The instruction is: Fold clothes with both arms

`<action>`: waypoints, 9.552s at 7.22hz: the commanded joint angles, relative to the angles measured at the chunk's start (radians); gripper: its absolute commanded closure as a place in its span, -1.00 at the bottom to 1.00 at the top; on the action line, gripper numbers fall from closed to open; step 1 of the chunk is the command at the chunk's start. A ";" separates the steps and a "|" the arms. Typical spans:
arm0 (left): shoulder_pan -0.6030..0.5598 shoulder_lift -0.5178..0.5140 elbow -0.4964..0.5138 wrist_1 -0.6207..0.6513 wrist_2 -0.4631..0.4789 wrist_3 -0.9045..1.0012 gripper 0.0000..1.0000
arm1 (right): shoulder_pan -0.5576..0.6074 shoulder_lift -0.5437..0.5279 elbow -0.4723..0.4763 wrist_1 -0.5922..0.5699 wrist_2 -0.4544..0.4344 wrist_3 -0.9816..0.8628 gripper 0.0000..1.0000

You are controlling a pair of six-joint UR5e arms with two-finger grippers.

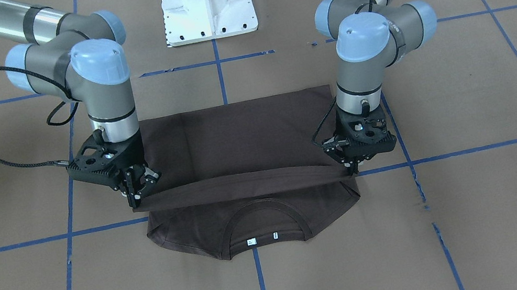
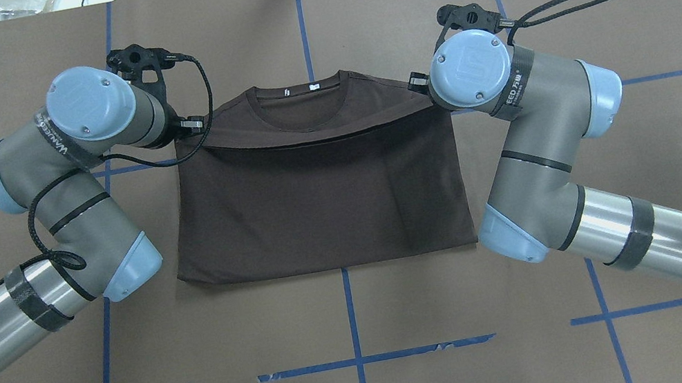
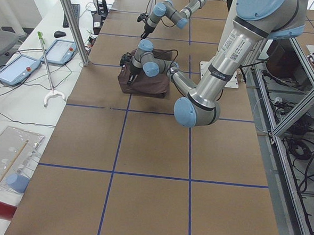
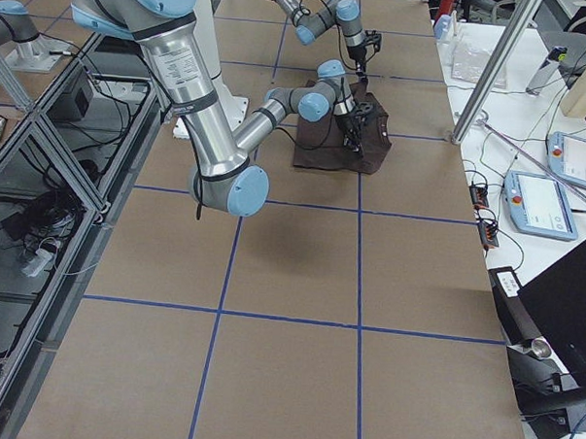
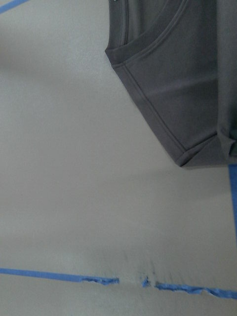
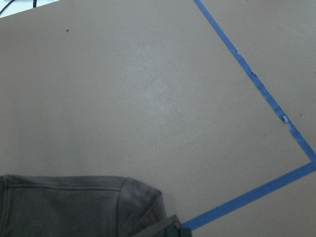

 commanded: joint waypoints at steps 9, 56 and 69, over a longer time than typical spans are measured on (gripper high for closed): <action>-0.009 0.183 -0.211 -0.075 -0.012 0.118 -1.00 | 0.024 -0.022 0.049 0.024 0.071 -0.119 -1.00; -0.212 -0.034 0.342 -0.442 -0.129 0.319 -1.00 | -0.188 0.216 -0.209 0.071 -0.053 0.133 1.00; -0.190 -0.037 0.319 -0.442 -0.131 0.296 -1.00 | -0.587 -0.232 0.417 -0.162 -0.332 0.120 -1.00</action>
